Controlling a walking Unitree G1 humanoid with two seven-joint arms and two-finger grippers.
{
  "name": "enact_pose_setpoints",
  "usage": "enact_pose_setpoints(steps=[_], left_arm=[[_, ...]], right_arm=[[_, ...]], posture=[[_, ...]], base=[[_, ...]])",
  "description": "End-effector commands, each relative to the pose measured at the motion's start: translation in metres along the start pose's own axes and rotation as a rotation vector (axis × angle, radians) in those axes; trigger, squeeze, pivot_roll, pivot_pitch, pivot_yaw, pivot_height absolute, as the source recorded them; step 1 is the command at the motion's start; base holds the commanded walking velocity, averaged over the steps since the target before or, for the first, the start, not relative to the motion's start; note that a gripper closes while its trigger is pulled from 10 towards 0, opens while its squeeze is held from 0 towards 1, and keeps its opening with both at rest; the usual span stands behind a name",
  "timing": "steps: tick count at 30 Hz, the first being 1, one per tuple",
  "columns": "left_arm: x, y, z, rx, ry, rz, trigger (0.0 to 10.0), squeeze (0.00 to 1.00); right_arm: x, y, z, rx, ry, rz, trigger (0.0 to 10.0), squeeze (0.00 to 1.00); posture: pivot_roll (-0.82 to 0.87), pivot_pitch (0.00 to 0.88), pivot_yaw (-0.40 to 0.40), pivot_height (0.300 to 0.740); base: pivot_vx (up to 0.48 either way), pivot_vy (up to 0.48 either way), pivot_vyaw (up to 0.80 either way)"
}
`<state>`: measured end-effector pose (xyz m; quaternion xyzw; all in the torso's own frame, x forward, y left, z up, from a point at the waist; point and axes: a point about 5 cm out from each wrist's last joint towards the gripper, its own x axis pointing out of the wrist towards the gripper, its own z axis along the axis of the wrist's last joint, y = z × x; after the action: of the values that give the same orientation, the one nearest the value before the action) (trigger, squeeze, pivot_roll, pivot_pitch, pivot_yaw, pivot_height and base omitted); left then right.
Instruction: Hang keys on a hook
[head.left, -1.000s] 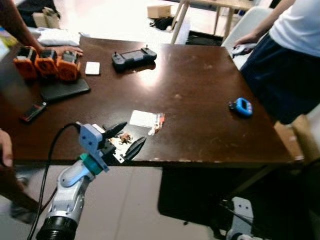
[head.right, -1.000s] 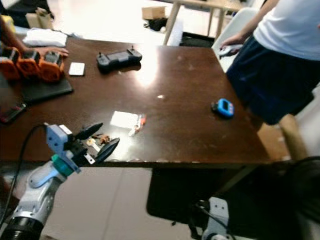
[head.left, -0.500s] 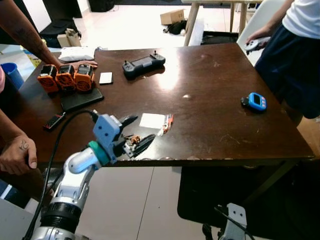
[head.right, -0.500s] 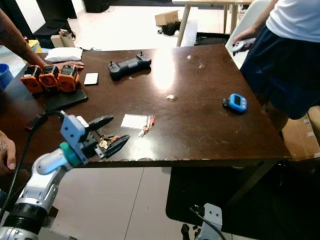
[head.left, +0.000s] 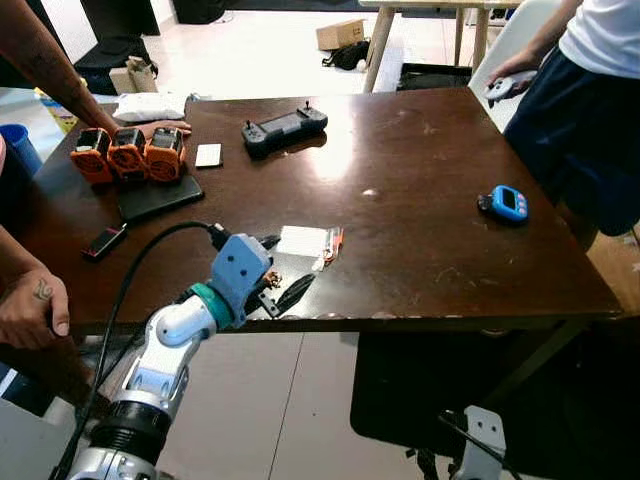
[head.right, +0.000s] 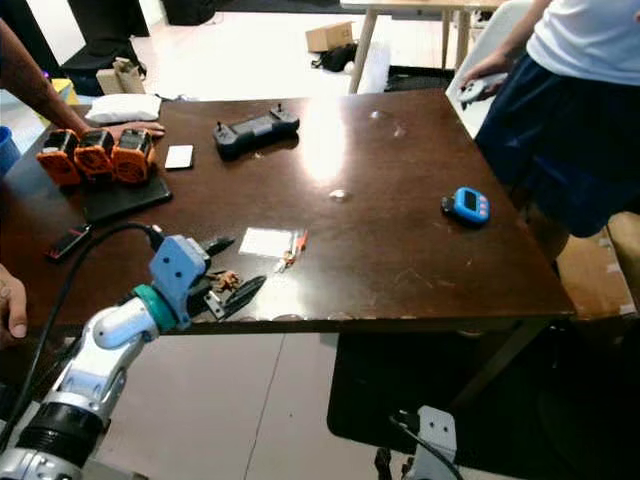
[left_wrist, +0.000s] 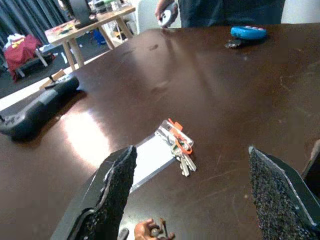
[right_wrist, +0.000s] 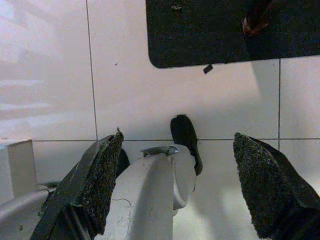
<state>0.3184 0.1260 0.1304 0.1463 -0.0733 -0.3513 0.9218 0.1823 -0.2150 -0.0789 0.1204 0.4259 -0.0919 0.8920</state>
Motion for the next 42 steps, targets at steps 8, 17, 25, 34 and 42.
enact_pose_setpoints(steps=[8, 17, 25, 34, 42], left_arm=[[-0.006, -0.007, -0.008, -0.028, 0.030, 0.002, 10.0, 0.00], [-0.010, -0.010, -0.010, -0.043, 0.027, 0.014, 10.0, 0.00], [-0.009, -0.013, -0.009, -0.059, 0.016, 0.023, 10.0, 0.00], [-0.014, -0.005, -0.002, -0.110, -0.035, 0.087, 10.0, 0.00], [-0.047, 0.024, -0.004, -0.088, 0.010, 0.184, 10.0, 0.00]], right_arm=[[-0.002, -0.002, -0.010, -0.014, 0.040, 0.003, 10.0, 0.00], [-0.004, -0.007, -0.016, -0.026, 0.057, -0.002, 10.0, 0.00], [-0.005, -0.009, -0.017, -0.037, 0.061, -0.002, 10.0, 0.00], [-0.006, -0.011, -0.019, -0.046, 0.069, 0.000, 10.0, 0.00], [-0.008, -0.016, -0.025, -0.054, 0.090, -0.005, 10.0, 0.00]], posture=[[0.12, 0.014, 0.092, 0.740], [0.11, 0.028, 0.082, 0.740], [0.12, 0.030, 0.072, 0.740], [0.11, 0.038, 0.070, 0.740], [0.12, 0.054, 0.071, 0.740]], base=[[0.000, 0.000, 0.00], [0.410, 0.000, 0.00], [0.401, 0.000, 0.00], [0.139, 0.000, 0.00], [0.000, 0.000, 0.00]])
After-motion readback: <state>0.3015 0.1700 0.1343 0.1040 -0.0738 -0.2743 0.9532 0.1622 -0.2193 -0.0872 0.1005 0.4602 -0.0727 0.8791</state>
